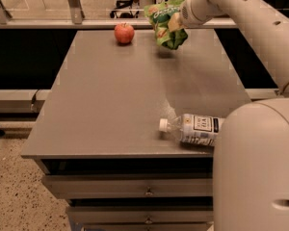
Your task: Move green rice chip bag near apple
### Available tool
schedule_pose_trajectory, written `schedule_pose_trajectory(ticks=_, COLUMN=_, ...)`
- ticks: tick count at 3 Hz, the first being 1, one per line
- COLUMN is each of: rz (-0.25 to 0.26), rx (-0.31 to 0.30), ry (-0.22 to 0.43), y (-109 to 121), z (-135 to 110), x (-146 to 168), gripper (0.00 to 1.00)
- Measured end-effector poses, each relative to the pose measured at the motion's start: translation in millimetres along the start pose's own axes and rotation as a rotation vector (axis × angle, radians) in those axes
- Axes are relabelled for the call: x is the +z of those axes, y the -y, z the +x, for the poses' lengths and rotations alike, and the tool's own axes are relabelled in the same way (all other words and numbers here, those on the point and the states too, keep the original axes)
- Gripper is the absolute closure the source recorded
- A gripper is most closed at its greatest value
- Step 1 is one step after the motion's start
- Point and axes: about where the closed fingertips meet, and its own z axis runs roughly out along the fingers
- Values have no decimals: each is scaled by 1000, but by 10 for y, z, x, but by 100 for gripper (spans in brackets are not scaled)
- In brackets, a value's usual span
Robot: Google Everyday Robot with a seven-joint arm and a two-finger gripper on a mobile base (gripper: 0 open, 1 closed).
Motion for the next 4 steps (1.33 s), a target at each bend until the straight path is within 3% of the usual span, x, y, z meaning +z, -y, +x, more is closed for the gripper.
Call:
schedule_pose_trajectory(ticks=2, rz=-21, rx=44, ry=-16, y=-139, z=-80, x=328, gripper=97)
schedule_pose_trajectory(ticks=4, rz=-33, rx=65, ry=-41, y=-220, z=-115, x=457, gripper=44)
